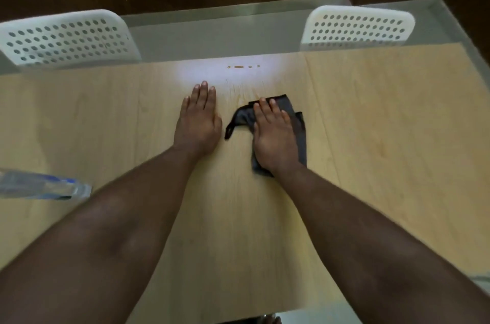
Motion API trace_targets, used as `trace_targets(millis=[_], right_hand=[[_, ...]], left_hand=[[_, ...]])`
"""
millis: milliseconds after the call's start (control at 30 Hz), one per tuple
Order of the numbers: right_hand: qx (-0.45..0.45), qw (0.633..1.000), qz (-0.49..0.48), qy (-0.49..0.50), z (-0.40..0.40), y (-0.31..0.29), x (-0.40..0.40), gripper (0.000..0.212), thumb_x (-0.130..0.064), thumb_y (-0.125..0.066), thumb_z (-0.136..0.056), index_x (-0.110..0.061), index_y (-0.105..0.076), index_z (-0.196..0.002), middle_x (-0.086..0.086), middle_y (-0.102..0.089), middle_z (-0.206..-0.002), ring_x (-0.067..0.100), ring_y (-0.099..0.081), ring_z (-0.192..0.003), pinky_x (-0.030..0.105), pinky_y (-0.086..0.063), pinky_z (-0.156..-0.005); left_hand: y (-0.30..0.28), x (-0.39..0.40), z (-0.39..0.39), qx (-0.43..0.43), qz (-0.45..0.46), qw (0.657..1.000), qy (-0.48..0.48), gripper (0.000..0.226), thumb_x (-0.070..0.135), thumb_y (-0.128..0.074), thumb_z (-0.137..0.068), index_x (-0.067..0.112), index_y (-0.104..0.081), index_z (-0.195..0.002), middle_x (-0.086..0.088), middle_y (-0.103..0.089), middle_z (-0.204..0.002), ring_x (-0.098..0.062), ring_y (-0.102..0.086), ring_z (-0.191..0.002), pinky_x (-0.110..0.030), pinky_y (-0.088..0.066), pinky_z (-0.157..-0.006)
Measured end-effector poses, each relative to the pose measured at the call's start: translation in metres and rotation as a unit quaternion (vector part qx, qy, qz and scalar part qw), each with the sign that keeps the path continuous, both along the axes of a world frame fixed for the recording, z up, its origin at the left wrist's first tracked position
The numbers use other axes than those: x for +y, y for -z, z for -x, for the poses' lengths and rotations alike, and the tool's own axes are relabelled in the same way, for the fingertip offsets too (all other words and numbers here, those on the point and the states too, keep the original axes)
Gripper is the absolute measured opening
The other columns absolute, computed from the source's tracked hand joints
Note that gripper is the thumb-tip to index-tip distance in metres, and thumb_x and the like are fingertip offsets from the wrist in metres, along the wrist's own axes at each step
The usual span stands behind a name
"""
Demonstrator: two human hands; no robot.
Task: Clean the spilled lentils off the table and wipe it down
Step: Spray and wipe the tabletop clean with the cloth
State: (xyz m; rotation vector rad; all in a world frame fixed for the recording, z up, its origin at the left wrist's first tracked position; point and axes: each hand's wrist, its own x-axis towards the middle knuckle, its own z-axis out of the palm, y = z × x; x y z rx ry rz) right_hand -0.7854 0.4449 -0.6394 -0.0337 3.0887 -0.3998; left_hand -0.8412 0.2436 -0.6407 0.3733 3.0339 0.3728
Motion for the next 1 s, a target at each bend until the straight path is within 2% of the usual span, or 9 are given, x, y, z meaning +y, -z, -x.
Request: trace_targets(millis=[200,300,467,533,600,700,800,900,1000], right_hand=[[-0.016,0.993,0.015,-0.120,-0.059,-0.004,0.017,0.056,-0.030,-0.027,-0.112,-0.020,-0.025,-0.167,-0.005,-0.016,-0.175,0.011,-0.002,-0.162,0.043,-0.011,-0.131],[-0.007,0.997,0.005,-0.075,-0.032,-0.002,0.031,0.055,-0.031,-0.026,-0.111,-0.019,-0.031,-0.165,-0.004,-0.022,-0.173,0.012,-0.009,-0.162,0.044,-0.015,-0.131],[0.009,1.000,-0.004,0.010,0.072,-0.003,0.015,0.055,-0.029,-0.031,-0.111,-0.016,-0.034,-0.163,0.001,-0.025,-0.173,0.021,-0.017,-0.161,0.046,-0.018,-0.129],[0.004,1.000,-0.006,0.002,0.082,0.000,-0.001,0.055,-0.029,-0.031,-0.111,-0.017,-0.031,-0.165,0.000,-0.022,-0.174,0.020,-0.014,-0.161,0.044,-0.015,-0.130],[-0.010,0.999,-0.006,-0.049,0.064,-0.002,-0.005,0.056,-0.032,-0.028,-0.112,-0.019,-0.025,-0.166,-0.001,-0.017,-0.175,0.017,-0.007,-0.162,0.041,-0.009,-0.131],[-0.015,0.995,-0.001,-0.100,0.031,-0.007,0.013,0.056,-0.034,-0.024,-0.112,-0.022,-0.025,-0.166,-0.005,-0.017,-0.175,0.011,-0.004,-0.162,0.042,-0.010,-0.132],[0.001,0.998,-0.003,-0.058,0.045,-0.006,0.033,0.055,-0.032,-0.027,-0.111,-0.020,-0.032,-0.164,-0.003,-0.023,-0.173,0.013,-0.012,-0.161,0.043,-0.013,-0.131],[0.017,1.000,-0.012,0.009,0.102,-0.007,0.031,0.055,-0.030,-0.028,-0.110,-0.016,-0.037,-0.162,0.001,-0.029,-0.172,0.020,-0.020,-0.160,0.044,-0.018,-0.130],[0.007,0.999,-0.008,0.030,0.156,-0.010,0.011,0.055,-0.029,-0.029,-0.110,-0.015,-0.036,-0.163,0.003,-0.028,-0.172,0.022,-0.019,-0.160,0.044,-0.016,-0.130]], left_hand=[[0.000,-0.008,0.006,0.009,0.004,1.000,-0.010,0.070,0.040,-0.026,-0.105,0.006,-0.021,-0.166,-0.015,-0.015,-0.175,-0.028,-0.010,-0.163,-0.046,-0.010,-0.132],[0.003,-0.007,0.012,0.008,0.008,1.000,-0.010,0.070,0.041,-0.024,-0.105,0.007,-0.018,-0.167,-0.013,-0.013,-0.175,-0.026,-0.008,-0.163,-0.046,-0.010,-0.132],[0.009,-0.007,0.013,0.017,0.013,1.000,-0.012,0.070,0.041,-0.023,-0.106,0.009,-0.016,-0.168,-0.011,-0.011,-0.176,-0.023,-0.005,-0.163,-0.044,-0.008,-0.132],[0.011,-0.007,0.013,0.020,0.009,1.000,-0.014,0.069,0.040,-0.023,-0.106,0.010,-0.016,-0.168,-0.010,-0.011,-0.176,-0.022,-0.004,-0.163,-0.043,-0.007,-0.132],[0.011,-0.008,0.011,0.019,0.008,1.000,-0.017,0.069,0.040,-0.024,-0.107,0.009,-0.015,-0.168,-0.011,-0.010,-0.176,-0.022,-0.004,-0.163,-0.043,-0.007,-0.132],[0.007,-0.008,0.013,0.015,0.014,1.000,-0.021,0.069,0.041,-0.022,-0.108,0.008,-0.012,-0.168,-0.010,-0.007,-0.176,-0.021,0.000,-0.163,-0.042,-0.006,-0.132],[0.006,-0.006,0.015,0.005,0.015,1.000,-0.026,0.070,0.042,-0.019,-0.107,0.009,-0.007,-0.168,-0.009,-0.003,-0.177,-0.019,0.004,-0.163,-0.042,-0.005,-0.133],[0.008,-0.006,0.016,0.003,0.016,0.999,-0.027,0.071,0.042,-0.019,-0.107,0.009,-0.007,-0.168,-0.009,-0.002,-0.177,-0.019,0.004,-0.163,-0.043,-0.005,-0.133],[0.010,-0.006,0.017,0.001,0.019,0.999,-0.027,0.071,0.042,-0.019,-0.107,0.010,-0.005,-0.168,-0.009,-0.001,-0.177,-0.019,0.005,-0.163,-0.043,-0.006,-0.132]])
